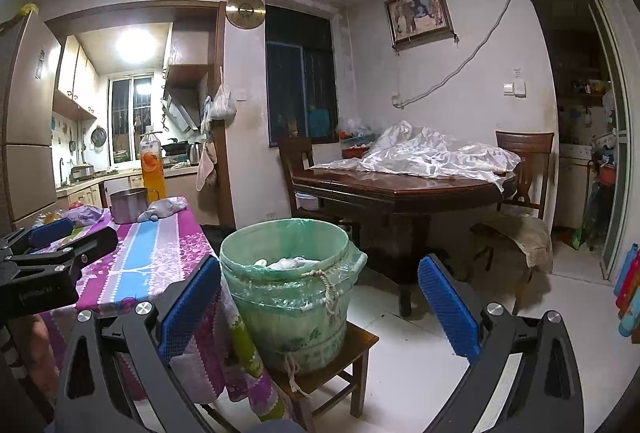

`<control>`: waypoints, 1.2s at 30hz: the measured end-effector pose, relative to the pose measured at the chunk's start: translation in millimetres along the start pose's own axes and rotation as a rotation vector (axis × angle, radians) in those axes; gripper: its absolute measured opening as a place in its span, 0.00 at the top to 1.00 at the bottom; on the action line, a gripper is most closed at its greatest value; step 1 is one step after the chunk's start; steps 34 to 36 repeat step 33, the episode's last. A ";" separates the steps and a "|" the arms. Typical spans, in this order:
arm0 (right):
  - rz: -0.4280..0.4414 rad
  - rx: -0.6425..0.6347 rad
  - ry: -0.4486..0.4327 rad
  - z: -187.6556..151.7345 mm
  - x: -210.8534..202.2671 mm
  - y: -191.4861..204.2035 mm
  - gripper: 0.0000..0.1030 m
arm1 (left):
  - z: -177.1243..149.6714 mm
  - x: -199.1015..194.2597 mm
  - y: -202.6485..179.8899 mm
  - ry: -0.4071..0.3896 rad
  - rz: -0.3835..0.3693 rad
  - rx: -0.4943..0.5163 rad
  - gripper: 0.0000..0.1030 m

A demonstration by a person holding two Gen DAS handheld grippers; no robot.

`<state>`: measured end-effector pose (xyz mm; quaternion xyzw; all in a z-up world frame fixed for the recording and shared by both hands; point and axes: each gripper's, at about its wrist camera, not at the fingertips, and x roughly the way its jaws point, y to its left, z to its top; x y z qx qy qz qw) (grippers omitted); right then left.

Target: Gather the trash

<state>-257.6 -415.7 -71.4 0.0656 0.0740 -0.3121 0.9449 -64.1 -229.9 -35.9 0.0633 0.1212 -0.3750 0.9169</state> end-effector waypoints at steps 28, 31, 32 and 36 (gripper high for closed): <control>0.009 -0.002 0.017 -6.1 13.4 1.5 0.04 | -5.2 8.1 -6.2 0.022 -0.020 0.019 0.05; 0.008 -0.002 0.018 -6.8 15.9 0.3 0.04 | -6.3 11.1 -4.5 0.036 -0.014 0.011 0.05; 0.008 -0.002 0.018 -6.6 15.9 0.2 0.04 | -6.4 11.1 -3.6 0.037 -0.015 0.011 0.05; 0.007 0.000 0.018 -7.1 16.2 0.3 0.04 | -6.7 11.4 -3.5 0.036 -0.014 0.013 0.05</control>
